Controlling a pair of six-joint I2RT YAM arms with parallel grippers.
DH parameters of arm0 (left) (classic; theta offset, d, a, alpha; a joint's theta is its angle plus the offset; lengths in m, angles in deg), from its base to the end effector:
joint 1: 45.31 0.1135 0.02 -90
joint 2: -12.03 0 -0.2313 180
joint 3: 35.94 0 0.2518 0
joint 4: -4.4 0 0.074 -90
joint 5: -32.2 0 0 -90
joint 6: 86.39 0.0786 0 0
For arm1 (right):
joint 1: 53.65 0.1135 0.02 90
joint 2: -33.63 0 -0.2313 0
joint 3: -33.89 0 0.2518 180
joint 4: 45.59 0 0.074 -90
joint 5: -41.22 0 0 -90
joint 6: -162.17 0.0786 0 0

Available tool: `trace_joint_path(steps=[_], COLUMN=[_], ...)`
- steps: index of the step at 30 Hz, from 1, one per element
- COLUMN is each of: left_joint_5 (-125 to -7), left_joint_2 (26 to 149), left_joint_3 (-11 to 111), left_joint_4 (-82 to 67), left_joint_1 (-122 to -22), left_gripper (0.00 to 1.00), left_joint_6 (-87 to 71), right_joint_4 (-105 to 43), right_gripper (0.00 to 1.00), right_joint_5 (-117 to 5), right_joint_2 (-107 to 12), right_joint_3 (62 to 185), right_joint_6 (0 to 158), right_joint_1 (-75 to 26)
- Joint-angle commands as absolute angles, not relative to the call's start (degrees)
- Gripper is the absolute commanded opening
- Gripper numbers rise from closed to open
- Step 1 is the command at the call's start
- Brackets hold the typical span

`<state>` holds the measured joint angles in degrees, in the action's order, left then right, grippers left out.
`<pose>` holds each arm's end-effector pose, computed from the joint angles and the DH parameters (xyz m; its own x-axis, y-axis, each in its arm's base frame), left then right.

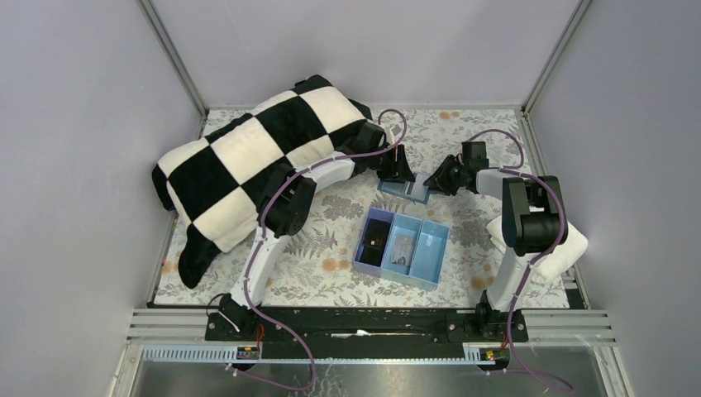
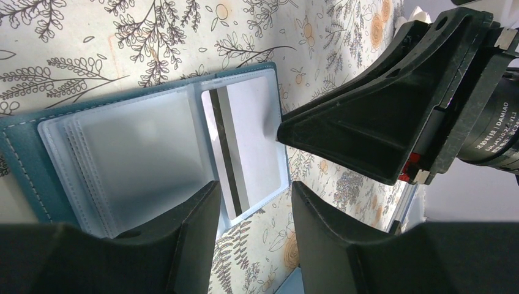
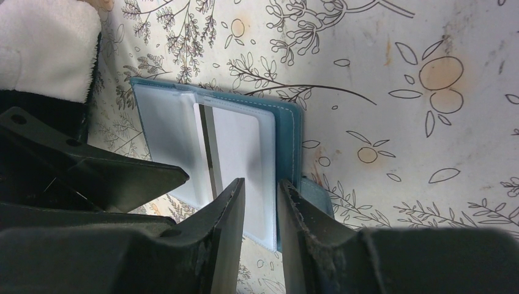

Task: Take the credit cards out of the card holder
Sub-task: Remove the credit card from the card holder.

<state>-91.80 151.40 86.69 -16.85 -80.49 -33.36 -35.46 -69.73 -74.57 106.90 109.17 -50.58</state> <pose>0.4212 -0.3507 0.1059 -0.9058 0.0285 -0.4227 0.3668 0.5518 -0.7490 0.3996 0.0496 0.0833 -0.7482 0.5227 -0.4086 0.1869 0.7569 0.6262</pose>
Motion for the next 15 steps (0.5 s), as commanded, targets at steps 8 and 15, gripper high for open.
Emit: trace_joint_path(steps=[8,15], left_joint_5=[-90.78,-86.46], left_joint_2=[148.56,141.77], left_joint_3=[87.94,86.86], left_joint_4=[-16.94,-17.24], left_joint_1=[-80.47,-81.51], left_gripper=[0.48,0.53], left_joint_6=[-31.92,-28.25], right_joint_4=[-33.12,-29.04], right_gripper=[0.33,0.34], right_joint_5=[-68.59,-65.09], right_joint_2=[-72.61,-66.72], right_joint_3=[108.5,109.56], right_joint_6=[108.05,106.8], right_joint_1=[-50.16,-50.22])
